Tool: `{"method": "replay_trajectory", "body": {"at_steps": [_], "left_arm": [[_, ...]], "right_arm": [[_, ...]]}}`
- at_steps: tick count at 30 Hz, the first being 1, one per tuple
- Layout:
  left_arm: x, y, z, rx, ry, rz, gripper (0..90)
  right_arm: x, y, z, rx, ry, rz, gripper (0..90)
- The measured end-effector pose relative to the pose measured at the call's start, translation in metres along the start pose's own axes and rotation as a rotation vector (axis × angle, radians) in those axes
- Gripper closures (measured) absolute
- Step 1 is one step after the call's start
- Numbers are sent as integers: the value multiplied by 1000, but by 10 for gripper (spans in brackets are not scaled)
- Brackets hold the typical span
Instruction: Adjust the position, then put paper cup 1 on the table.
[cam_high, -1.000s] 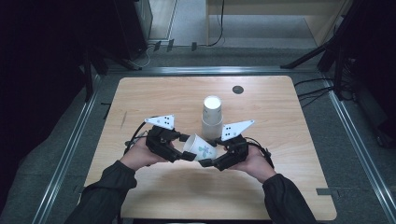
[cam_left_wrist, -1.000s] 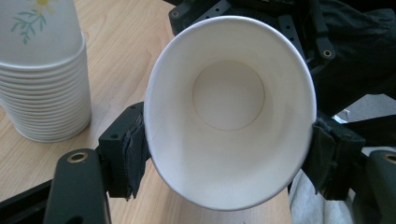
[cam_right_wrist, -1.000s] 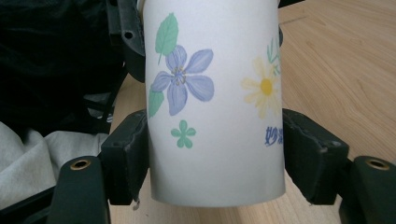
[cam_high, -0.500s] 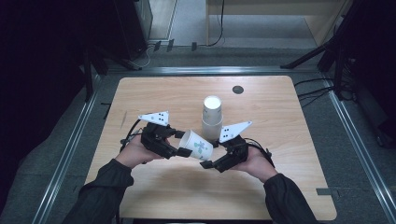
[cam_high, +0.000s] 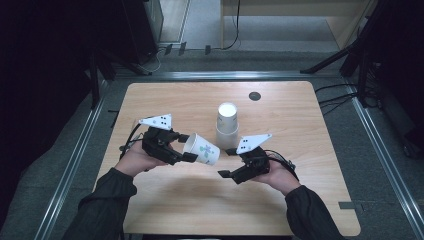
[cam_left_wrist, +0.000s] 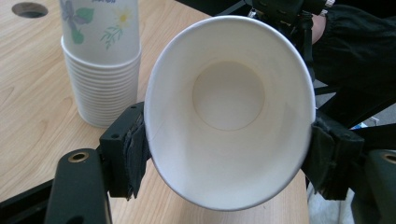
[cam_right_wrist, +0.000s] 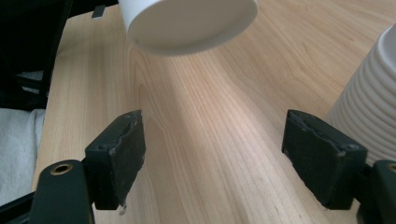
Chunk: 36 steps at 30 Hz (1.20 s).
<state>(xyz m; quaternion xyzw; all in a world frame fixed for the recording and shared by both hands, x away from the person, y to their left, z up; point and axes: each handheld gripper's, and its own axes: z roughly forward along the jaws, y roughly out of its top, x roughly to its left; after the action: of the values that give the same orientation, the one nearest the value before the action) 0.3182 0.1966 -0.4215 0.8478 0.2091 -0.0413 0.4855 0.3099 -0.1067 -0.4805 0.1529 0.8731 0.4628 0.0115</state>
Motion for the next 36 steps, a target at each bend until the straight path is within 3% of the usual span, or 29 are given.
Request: {"method": "replay_trajectory", "body": {"at_steps": [5, 10, 14, 17, 26, 36], "left_arm": [[3, -1, -3, 38, 39, -11, 264], [10, -3, -8, 76, 89, -41, 263], [16, -8, -13, 110, 103, -62, 263], [22, -12, -17, 122, 108, -86, 263], [40, -22, -34, 171, 233, -125, 263], [54, -30, -46, 225, 321, -165, 262]], "right_arm": [[0, -1, -1, 4, -20, -3, 201], [-4, -3, -3, 13, -81, 36, 193], [-8, -4, -8, 11, -103, 56, 194], [-8, -4, -9, 2, -103, 55, 194], [-10, -6, -11, 18, -128, 57, 193], [-8, -4, -11, 8, -119, 60, 193]]}}
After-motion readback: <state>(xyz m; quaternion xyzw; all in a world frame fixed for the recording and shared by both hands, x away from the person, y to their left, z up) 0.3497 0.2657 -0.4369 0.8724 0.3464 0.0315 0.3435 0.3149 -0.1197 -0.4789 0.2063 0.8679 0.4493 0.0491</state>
